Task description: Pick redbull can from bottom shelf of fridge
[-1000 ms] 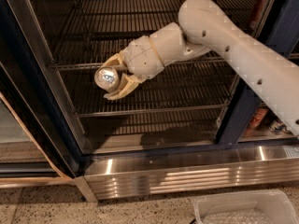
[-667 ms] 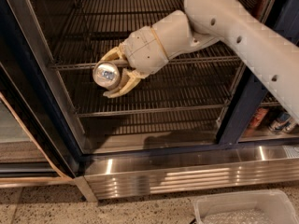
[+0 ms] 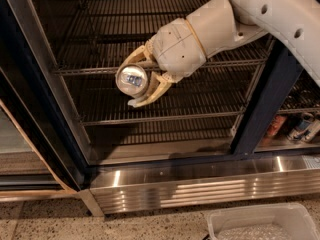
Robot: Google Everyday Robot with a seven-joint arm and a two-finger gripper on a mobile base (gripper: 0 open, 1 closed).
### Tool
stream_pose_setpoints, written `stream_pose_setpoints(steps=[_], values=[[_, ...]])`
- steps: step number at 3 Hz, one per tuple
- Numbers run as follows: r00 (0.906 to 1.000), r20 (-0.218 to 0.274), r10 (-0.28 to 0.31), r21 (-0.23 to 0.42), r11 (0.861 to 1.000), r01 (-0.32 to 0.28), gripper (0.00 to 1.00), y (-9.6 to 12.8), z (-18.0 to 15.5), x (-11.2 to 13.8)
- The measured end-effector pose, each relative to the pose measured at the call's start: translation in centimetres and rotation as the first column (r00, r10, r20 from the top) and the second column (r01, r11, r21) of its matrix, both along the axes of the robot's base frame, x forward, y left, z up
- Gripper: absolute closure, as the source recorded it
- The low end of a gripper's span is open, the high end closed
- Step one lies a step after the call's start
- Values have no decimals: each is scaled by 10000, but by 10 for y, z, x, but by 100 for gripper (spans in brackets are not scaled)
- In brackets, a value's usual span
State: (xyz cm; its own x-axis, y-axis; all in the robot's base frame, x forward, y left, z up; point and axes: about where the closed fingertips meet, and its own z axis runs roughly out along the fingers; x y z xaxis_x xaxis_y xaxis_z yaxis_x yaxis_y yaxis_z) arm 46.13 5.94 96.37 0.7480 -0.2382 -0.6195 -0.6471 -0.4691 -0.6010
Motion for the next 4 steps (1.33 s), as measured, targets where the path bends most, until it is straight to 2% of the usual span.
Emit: stream_pose_setpoints(steps=[1,2,3,4], values=[[9969,-571,537,832,9953,-489,100,-15,3,-14],[9845,-1131,1337,2250,9686,-1057,100,-12,13,-30],[9767,-1324,1689,2967,9469,-1235,100,-10,28,-39],[9758,-1340,1729,3034,9445,-1257,100,-9,29,-40]])
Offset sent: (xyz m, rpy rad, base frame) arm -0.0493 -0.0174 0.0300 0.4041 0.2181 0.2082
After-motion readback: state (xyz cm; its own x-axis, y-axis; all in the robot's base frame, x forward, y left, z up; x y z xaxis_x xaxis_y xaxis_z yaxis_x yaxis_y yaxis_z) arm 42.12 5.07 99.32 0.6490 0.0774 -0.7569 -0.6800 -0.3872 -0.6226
